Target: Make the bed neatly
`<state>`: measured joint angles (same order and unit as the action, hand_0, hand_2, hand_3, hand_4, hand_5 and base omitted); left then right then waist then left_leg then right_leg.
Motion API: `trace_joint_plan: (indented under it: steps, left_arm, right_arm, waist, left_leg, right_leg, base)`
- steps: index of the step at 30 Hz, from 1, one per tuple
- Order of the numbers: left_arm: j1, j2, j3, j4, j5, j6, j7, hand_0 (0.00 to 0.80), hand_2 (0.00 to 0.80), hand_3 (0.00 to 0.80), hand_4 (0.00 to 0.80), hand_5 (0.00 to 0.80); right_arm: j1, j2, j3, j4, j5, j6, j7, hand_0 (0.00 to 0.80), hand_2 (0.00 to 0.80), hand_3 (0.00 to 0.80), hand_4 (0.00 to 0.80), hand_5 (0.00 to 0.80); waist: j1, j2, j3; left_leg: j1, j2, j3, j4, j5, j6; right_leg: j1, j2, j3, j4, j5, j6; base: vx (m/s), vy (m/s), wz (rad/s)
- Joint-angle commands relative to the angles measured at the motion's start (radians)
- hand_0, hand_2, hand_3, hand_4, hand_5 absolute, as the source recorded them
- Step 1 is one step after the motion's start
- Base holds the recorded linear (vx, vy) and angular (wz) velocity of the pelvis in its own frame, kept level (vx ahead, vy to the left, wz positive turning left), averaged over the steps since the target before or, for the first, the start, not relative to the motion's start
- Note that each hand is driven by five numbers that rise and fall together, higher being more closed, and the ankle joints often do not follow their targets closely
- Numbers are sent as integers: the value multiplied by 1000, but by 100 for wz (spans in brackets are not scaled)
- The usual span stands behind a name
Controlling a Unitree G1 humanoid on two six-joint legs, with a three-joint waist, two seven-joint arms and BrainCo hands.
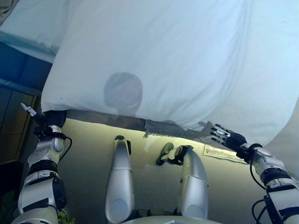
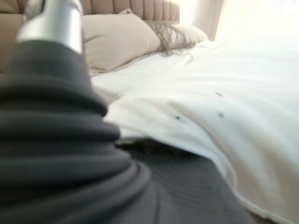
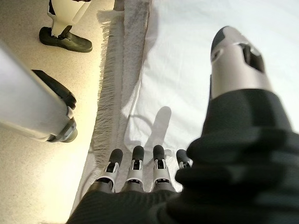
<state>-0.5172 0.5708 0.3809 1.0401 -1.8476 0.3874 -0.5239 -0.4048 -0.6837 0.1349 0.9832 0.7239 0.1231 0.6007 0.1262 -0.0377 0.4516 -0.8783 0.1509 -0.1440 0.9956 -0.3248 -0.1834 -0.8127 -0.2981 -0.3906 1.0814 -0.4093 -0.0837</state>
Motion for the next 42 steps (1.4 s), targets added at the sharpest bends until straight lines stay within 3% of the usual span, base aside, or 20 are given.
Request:
trace_joint_plan:
  steps: [1,9,22,26,33,36,38,39,41,42]
  left_arm:
    - [201,152,114,54,-125,-65,-70,0,0,0,0,0]
    - [219,83,44,88,-125,-27,-55,0,0,0,0,0]
    - [305,-100,-85,54,-107,50,-84,0,0,0,0,0]
    - [336,-149,-109,72,-79,15,-45,0,0,0,0,0]
    - [414,-151,-63,211,22,-3,-36,0,0,0,0,0]
    - [434,-118,-28,305,227,-139,29,0,0,0,0,0]
    - [434,-91,-16,345,470,-273,171,0,0,0,0,0]
    - [433,-87,-19,350,518,-286,203,0,0,0,0,0]
    - [418,-60,-64,374,891,-428,351,0,0,0,0,0]
    - [412,-55,-121,361,1071,-494,423,0,0,0,0,0]
  right_arm:
    - [65,28,-6,27,44,-18,-8,0,0,0,0,0]
    - [45,56,2,5,60,-1,-24,0,0,0,0,0]
    - [43,103,0,-52,101,-2,-59,0,0,0,0,0]
    - [51,135,-9,-48,125,-22,-57,0,0,0,0,0]
    - [99,200,-33,-24,145,-55,-29,0,0,0,0,0]
    - [114,232,-50,19,137,-79,0,0,0,0,0,0]
    - [124,248,-56,38,128,-85,13,0,0,0,0,0]
    - [125,250,-56,39,125,-83,14,0,0,0,0,0]
    - [136,258,-50,40,96,-75,9,0,0,0,0,0]
    - [155,250,-40,25,86,-64,11,0,0,0,0,0]
  waist:
    - [78,-61,-61]
    - [74,-71,-55]
    - [91,-90,-56]
    - [104,-100,-57]
    - [121,-117,-70]
    - [116,-119,-82]
    - [104,-118,-95]
    - [102,-117,-97]
    - [84,-109,-113]
    - [72,-100,-126]
  left_leg:
    - [-13,-85,98,1,-14,181]
    - [-30,-83,89,16,-10,184]
    - [-62,-100,69,64,-16,192]
    - [-63,-104,58,76,-21,195]
    - [8,-97,56,8,2,185]
    - [80,-84,72,-85,35,169]
    - [144,-72,88,-166,64,154]
    - [158,-70,92,-181,70,151]
    - [226,-57,114,-264,105,138]
    - [268,-50,127,-315,126,130]
  right_leg:
    - [6,-8,151,-66,99,123]
    - [-2,10,152,-58,99,115]
    - [-16,23,128,-32,93,100]
    - [-7,20,116,-27,92,99]
    - [78,16,77,-91,114,107]
    - [152,20,62,-170,139,120]
    - [215,28,57,-239,156,127]
    - [228,29,57,-252,160,129]
    - [291,32,54,-322,179,134]
    - [327,34,54,-368,193,137]
  base:
    - [35,-96,7]
    - [24,-82,4]
    - [3,-76,4]
    - [10,-143,8]
    - [77,-173,12]
    - [83,-162,10]
    - [65,-100,3]
    - [66,-71,-6]
    - [82,-67,-13]
    - [101,-43,-16]
